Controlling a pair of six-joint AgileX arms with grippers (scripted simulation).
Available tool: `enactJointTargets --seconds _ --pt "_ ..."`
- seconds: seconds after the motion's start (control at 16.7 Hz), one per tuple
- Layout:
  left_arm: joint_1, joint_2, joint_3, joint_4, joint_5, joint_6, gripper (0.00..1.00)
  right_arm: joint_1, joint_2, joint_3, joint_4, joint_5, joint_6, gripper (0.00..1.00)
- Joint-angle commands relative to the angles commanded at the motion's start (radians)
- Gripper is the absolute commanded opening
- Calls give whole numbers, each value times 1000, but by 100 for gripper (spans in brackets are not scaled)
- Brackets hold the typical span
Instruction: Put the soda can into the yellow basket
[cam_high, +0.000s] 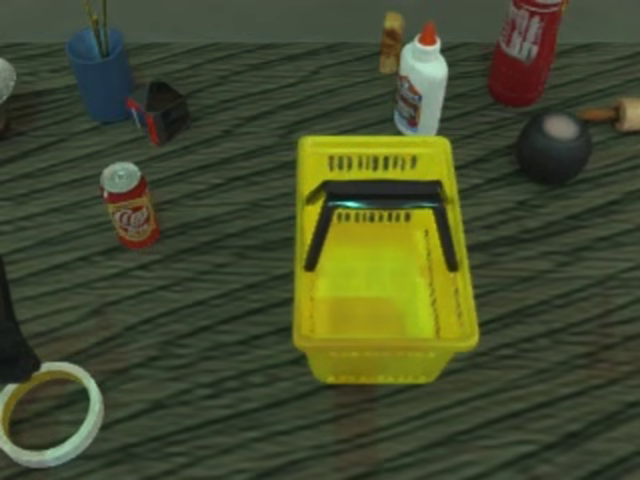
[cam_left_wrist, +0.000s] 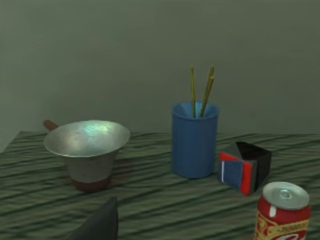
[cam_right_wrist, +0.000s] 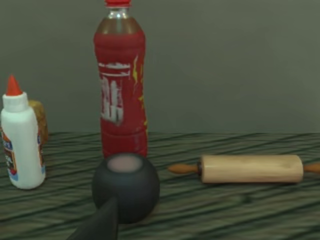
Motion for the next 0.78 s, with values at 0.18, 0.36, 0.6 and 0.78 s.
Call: enactJointTargets --seconds 0.18,0.36,0.6,0.78 --pt "-1 10 10 -6 0 3 100 0 0 0 0 0 0 100" --pt "-8 101 102 -65 -1 31 100 0 0 0 0 0 0 100" --pt "-29 365 347 -227 -1 113 100 0 0 0 0 0 0 100" --pt "-52 650 597 -393 -1 200 100 0 0 0 0 0 0 100"
